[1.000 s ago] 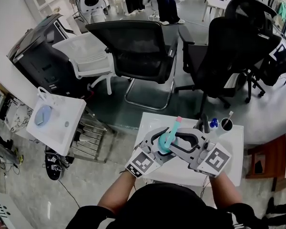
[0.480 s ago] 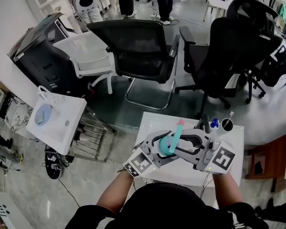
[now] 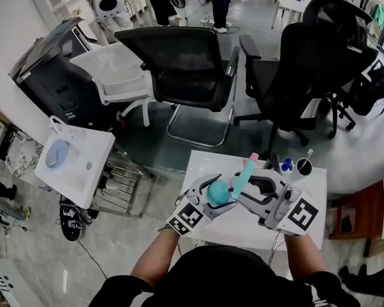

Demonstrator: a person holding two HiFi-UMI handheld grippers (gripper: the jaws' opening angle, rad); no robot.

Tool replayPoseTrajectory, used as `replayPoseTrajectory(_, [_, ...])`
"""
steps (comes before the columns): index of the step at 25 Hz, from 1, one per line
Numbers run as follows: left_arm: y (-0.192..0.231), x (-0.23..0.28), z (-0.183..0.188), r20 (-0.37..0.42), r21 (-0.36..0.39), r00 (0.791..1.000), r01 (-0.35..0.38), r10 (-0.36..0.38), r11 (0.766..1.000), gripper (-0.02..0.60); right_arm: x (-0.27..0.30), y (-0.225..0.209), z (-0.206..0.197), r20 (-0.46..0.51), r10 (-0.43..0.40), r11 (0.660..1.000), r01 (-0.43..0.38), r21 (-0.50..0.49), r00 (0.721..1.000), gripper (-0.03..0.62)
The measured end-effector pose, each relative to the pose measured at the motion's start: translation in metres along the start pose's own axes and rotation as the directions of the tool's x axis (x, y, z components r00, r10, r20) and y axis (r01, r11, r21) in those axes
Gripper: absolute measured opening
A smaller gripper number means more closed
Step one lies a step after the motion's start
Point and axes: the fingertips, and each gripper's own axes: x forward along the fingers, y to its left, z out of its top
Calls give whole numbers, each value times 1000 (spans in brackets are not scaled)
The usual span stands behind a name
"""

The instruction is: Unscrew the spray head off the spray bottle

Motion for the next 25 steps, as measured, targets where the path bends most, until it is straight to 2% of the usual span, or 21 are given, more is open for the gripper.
replayPoseTrajectory(8, [8,3,-44,-66,8,994,-81,81,997,405,-11,-8,22,70,-51,999,52,-15,996,138])
replayPoseTrajectory(10, [10,4,-54,-82,-2,993,-90,90,996,405,-15,-12,30,100,-68,996,72,-44,993,138])
replayPoseTrajectory(13, [13,4,-69,-104,-21,990,-99,96,995,405,-19,-13,39,115,-88,996,91,-25,989,138])
replayPoseTrajectory(16, [19,4,-67,-100,-32,989,-116,112,993,405,-23,-17,44,120,-108,993,113,-32,987,138])
replayPoseTrajectory(20, [31,-1,-63,-89,-54,982,-175,169,983,405,-28,-22,46,122,-142,987,149,-55,982,138])
replayPoseTrajectory(25, [45,-11,-41,-21,-54,971,-240,239,969,405,-34,-34,37,109,-203,977,208,-41,973,138])
